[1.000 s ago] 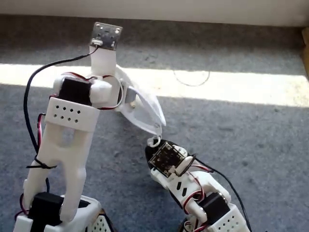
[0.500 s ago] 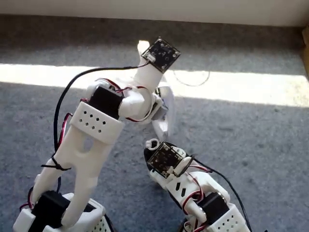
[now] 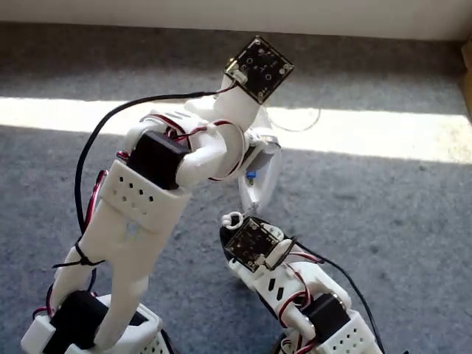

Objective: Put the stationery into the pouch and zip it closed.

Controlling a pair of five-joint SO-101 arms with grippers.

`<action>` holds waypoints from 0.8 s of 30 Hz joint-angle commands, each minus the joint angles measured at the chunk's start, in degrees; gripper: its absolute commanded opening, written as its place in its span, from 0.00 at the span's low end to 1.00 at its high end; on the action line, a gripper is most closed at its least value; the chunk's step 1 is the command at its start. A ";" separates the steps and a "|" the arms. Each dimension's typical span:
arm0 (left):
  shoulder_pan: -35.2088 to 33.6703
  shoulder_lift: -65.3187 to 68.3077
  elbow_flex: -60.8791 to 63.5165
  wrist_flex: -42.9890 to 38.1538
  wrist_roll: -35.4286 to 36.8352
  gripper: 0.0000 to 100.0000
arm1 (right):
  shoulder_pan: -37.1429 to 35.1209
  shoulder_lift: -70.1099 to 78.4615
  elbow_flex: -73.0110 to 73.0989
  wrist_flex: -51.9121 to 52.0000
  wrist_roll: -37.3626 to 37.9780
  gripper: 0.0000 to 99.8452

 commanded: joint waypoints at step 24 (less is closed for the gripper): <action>-30.46 -0.22 3.65 10.99 -3.16 0.25 | -0.22 -1.19 -0.22 -1.45 0.44 0.00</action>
